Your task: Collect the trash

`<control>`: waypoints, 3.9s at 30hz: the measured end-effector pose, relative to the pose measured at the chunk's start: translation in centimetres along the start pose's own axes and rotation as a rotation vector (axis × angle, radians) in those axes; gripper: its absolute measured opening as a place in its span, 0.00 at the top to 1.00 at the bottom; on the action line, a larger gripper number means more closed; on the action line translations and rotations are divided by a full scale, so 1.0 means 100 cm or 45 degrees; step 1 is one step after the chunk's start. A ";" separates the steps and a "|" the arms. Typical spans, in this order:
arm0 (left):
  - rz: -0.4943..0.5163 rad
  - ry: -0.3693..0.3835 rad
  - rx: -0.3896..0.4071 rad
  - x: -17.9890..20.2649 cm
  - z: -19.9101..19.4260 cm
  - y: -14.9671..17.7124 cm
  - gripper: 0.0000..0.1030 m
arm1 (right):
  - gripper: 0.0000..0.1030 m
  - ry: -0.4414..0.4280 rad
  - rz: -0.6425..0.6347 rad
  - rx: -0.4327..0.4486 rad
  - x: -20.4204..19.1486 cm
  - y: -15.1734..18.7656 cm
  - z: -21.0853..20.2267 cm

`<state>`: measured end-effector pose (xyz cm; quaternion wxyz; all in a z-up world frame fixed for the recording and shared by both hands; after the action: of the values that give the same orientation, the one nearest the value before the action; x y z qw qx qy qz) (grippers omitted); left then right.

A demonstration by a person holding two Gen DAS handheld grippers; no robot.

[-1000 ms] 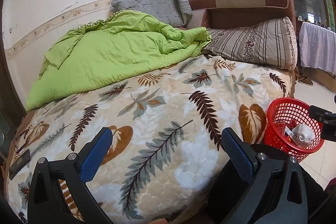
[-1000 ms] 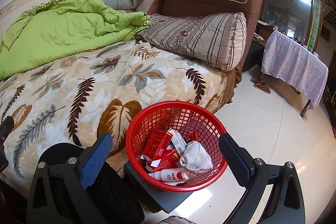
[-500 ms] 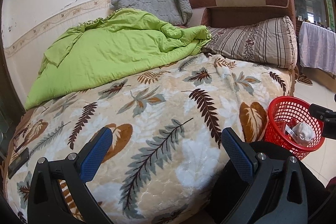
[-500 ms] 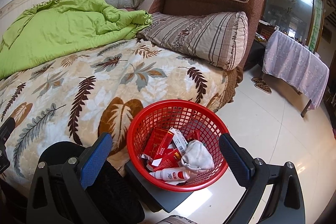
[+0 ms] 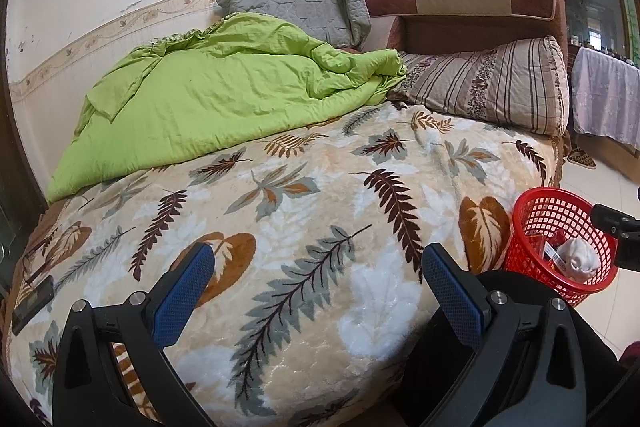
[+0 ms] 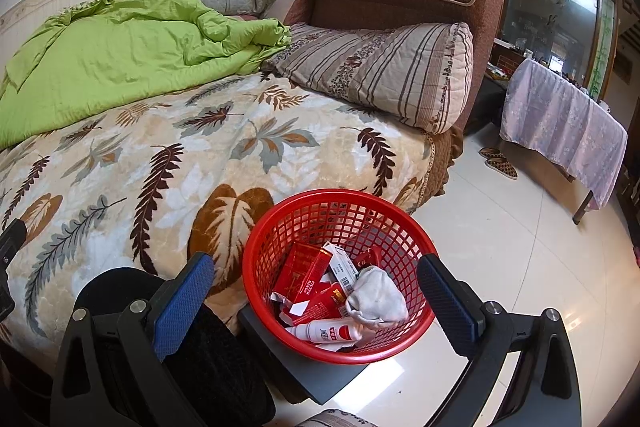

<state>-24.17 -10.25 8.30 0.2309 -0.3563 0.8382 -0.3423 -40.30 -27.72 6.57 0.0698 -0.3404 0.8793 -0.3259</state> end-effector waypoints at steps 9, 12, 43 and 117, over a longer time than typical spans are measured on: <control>0.000 0.001 0.001 0.000 0.000 0.000 0.00 | 0.01 -0.004 -0.002 -0.007 0.001 0.000 0.001; -0.001 0.001 0.000 -0.001 0.000 0.000 0.00 | 0.01 -0.007 -0.004 -0.011 0.001 0.000 0.002; -0.003 0.004 0.006 -0.001 0.000 0.001 0.00 | 0.01 -0.007 -0.005 -0.012 0.001 -0.001 0.003; -0.673 -0.226 -0.609 -0.224 0.196 0.013 0.00 | 0.01 -0.353 -0.491 -0.235 -0.346 -0.126 0.185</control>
<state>1.95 -0.69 -2.37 0.1164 -0.6327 0.7503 -0.1523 -0.77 -22.15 -3.41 0.0948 -0.5482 0.8061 -0.2018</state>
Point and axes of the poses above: each gripper's, at about its wrist camera, not at the fingertips, and z roughly the way its jaws point, x to its right, y to its underside, the point moved 4 cm from there along z, roughly the way its jaws point, and after that the axes turned 12 degrees about -x, right-handed, at the moved point
